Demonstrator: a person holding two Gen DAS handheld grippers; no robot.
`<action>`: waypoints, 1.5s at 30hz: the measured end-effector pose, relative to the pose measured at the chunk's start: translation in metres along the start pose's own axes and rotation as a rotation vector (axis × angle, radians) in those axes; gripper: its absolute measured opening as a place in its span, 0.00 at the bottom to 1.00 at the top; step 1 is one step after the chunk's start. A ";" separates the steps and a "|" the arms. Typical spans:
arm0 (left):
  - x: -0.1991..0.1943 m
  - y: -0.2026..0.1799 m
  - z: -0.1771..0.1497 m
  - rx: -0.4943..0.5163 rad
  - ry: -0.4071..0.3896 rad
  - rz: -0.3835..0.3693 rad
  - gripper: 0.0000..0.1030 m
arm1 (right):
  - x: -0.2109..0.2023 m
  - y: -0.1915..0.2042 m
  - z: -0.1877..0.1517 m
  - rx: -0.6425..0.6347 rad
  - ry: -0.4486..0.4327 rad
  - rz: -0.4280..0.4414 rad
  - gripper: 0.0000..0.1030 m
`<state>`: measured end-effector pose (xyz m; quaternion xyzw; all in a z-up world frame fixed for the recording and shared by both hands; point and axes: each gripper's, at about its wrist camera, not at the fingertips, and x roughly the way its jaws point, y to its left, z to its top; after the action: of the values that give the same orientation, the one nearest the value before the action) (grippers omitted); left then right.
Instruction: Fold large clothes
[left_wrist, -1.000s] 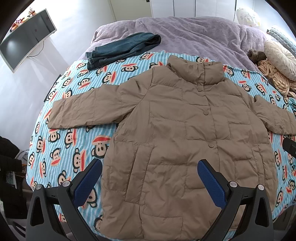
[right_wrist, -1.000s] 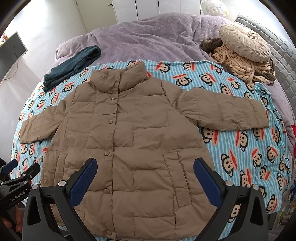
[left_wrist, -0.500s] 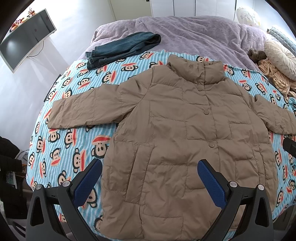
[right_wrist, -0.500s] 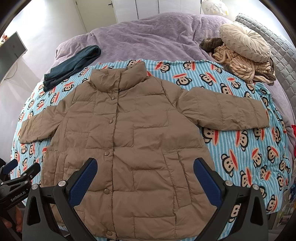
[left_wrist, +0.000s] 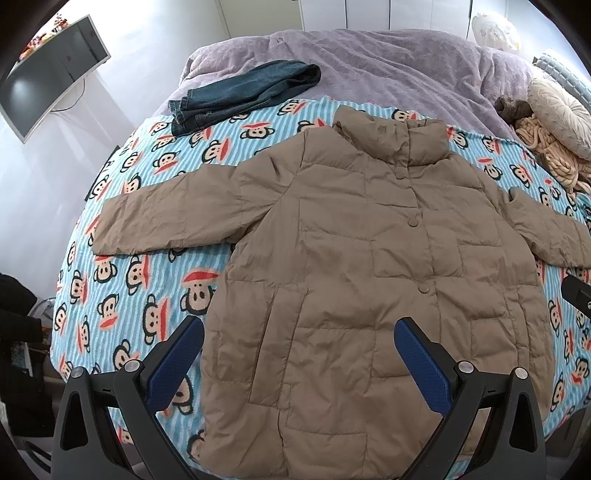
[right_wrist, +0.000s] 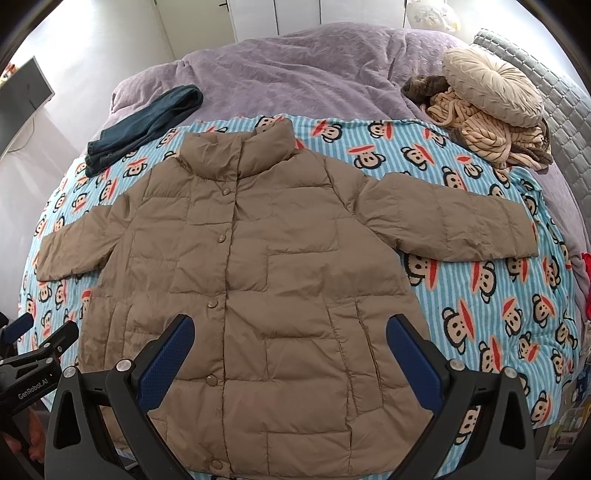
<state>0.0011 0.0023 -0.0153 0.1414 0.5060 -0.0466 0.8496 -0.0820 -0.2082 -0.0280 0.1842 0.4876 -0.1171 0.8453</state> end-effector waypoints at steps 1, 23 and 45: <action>0.001 0.001 -0.001 -0.001 0.000 0.000 1.00 | 0.001 0.000 -0.002 -0.002 0.001 0.000 1.00; 0.080 0.084 0.007 -0.156 0.104 -0.050 1.00 | 0.056 0.052 0.007 -0.088 0.162 0.016 1.00; 0.253 0.288 -0.010 -0.729 0.052 -0.095 1.00 | 0.170 0.215 0.028 -0.266 0.249 0.142 1.00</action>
<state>0.1793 0.2961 -0.1855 -0.1930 0.5169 0.1011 0.8278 0.1054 -0.0282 -0.1200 0.1180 0.5854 0.0320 0.8015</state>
